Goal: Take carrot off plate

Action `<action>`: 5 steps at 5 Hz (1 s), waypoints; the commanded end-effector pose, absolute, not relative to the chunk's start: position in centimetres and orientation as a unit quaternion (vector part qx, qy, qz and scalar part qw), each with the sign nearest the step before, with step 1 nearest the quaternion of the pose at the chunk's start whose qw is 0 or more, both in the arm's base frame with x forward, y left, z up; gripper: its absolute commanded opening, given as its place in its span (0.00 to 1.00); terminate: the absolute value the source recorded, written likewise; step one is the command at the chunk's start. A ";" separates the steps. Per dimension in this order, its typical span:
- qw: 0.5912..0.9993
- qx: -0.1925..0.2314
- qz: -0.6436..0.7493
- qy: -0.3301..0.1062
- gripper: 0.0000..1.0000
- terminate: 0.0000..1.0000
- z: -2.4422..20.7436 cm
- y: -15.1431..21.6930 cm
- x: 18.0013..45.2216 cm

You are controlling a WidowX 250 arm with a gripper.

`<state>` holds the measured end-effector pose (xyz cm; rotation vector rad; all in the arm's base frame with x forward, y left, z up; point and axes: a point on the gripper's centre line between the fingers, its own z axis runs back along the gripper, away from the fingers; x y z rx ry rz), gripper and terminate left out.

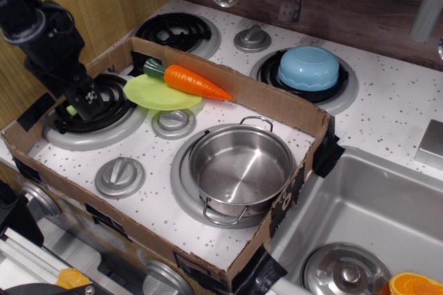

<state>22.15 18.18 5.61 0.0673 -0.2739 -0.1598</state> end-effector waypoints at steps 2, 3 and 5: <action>0.923 0.093 -0.345 -0.141 1.00 0.00 6.8 17.5 24.1; 0.869 0.117 -0.458 -0.146 1.00 0.00 6.7 17.1 25.0; 0.758 0.095 -0.630 -0.140 1.00 0.00 6.5 16.8 27.5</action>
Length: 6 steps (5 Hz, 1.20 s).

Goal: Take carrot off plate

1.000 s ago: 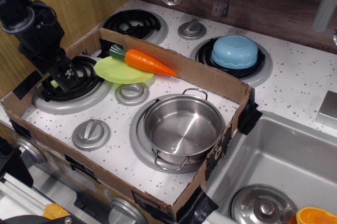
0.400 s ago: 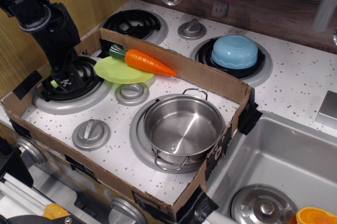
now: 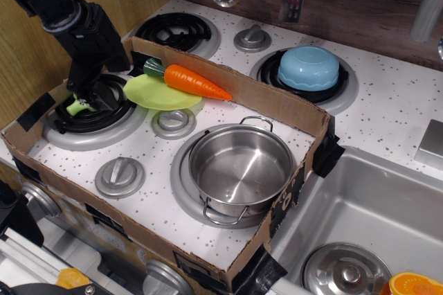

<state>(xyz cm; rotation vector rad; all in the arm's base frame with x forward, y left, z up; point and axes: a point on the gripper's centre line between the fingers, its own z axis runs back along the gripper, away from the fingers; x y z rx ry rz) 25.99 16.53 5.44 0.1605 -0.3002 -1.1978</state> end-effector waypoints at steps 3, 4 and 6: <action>0.689 0.082 -0.707 -0.137 1.00 0.00 6.8 15.6 32.0; 0.684 0.069 -0.712 -0.143 1.00 0.00 6.0 15.1 32.6; 0.685 0.042 -0.712 -0.150 1.00 0.00 3.7 14.2 32.7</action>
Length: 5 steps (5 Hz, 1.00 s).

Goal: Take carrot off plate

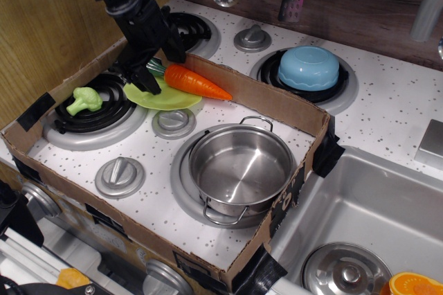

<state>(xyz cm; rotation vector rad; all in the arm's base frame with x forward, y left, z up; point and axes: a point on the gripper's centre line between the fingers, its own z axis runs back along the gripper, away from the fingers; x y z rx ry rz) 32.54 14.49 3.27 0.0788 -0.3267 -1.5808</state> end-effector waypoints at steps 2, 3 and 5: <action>0.685 0.020 -0.718 -0.125 1.00 0.00 2.0 13.4 31.8; 0.688 -0.003 -0.721 -0.081 1.00 0.00 1.9 13.1 31.6; 0.700 -0.061 -0.712 -0.009 1.00 0.00 2.0 12.8 32.2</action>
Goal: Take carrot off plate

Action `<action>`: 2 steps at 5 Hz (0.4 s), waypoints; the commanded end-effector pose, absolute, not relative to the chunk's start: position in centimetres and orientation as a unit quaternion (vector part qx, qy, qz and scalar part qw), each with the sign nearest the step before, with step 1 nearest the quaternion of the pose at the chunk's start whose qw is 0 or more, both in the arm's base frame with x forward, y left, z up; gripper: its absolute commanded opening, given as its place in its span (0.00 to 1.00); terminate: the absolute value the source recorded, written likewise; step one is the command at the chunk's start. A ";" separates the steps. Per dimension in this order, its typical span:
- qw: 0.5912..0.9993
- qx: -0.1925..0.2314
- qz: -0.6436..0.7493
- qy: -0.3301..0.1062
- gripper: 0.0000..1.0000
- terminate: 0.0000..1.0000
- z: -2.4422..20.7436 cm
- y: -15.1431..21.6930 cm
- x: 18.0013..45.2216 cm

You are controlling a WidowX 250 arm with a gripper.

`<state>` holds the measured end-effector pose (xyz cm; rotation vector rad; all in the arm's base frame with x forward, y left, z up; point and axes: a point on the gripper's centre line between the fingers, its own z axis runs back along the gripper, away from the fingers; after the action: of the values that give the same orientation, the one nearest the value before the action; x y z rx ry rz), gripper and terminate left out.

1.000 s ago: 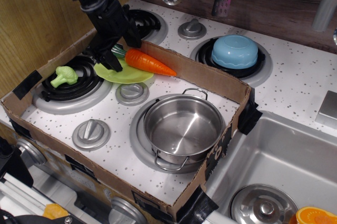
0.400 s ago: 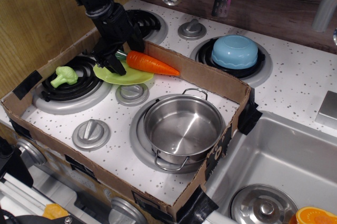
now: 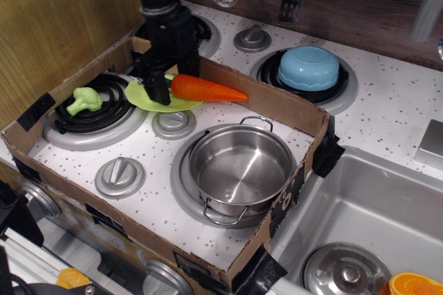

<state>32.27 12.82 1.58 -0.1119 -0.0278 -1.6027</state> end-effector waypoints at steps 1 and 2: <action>0.716 -0.032 -0.697 -0.014 0.00 0.00 2.1 12.7 31.3; 0.721 0.004 -0.693 -0.028 0.00 0.00 2.6 12.7 30.6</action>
<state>31.01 12.47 1.80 -0.0063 -0.0581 -1.5432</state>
